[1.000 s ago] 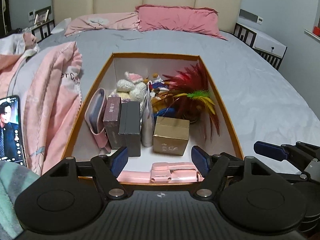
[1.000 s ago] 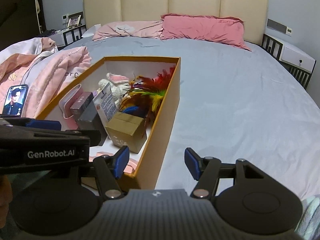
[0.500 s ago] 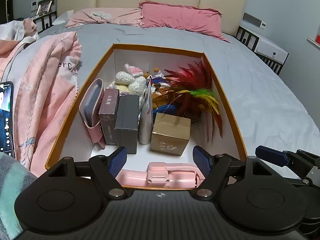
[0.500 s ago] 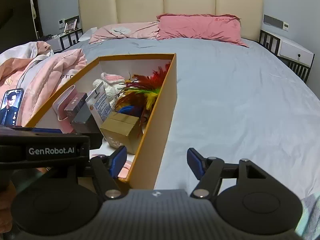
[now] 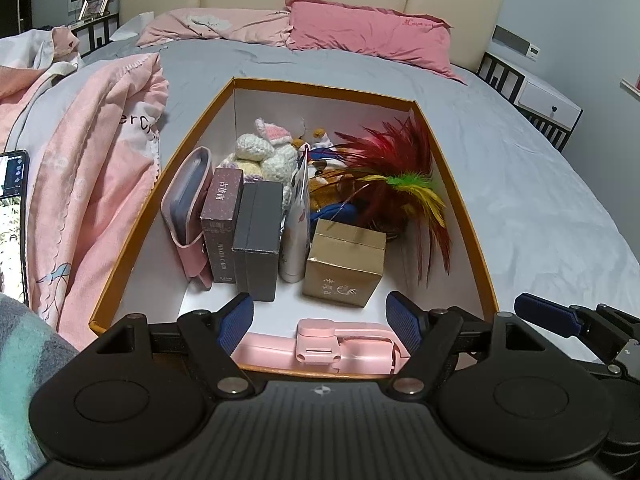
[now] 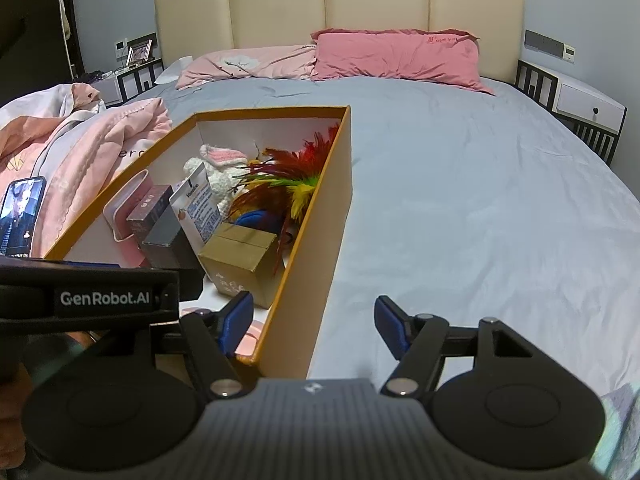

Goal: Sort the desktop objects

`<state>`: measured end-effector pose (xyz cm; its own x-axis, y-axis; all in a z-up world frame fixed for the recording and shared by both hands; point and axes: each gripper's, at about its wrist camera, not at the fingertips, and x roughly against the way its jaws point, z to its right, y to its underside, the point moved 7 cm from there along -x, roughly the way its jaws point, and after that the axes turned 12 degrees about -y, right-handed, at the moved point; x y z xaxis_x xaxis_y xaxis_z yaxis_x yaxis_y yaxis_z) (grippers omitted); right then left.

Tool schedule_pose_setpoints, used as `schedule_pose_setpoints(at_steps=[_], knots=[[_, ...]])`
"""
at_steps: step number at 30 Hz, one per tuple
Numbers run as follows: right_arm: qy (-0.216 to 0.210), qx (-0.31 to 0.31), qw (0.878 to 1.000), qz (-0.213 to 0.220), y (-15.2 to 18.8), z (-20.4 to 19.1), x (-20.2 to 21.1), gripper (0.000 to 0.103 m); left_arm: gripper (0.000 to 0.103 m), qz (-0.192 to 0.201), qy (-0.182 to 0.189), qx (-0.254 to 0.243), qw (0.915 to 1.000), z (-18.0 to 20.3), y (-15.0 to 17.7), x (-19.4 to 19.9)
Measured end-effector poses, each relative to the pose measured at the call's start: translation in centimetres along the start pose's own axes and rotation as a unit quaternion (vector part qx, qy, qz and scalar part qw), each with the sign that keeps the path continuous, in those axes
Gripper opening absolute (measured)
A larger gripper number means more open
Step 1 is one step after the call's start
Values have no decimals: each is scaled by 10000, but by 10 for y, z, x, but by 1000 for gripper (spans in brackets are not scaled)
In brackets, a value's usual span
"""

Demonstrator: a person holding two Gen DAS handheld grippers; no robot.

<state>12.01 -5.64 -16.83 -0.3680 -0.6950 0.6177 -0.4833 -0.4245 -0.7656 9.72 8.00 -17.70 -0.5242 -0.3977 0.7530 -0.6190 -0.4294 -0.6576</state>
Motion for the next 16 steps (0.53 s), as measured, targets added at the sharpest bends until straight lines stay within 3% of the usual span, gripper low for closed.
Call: schedule_pose_setpoints(at_steps=[16], knots=[[9, -14, 10000, 12, 1, 0, -1, 69, 86, 2, -2, 3, 10000, 0, 0, 0]])
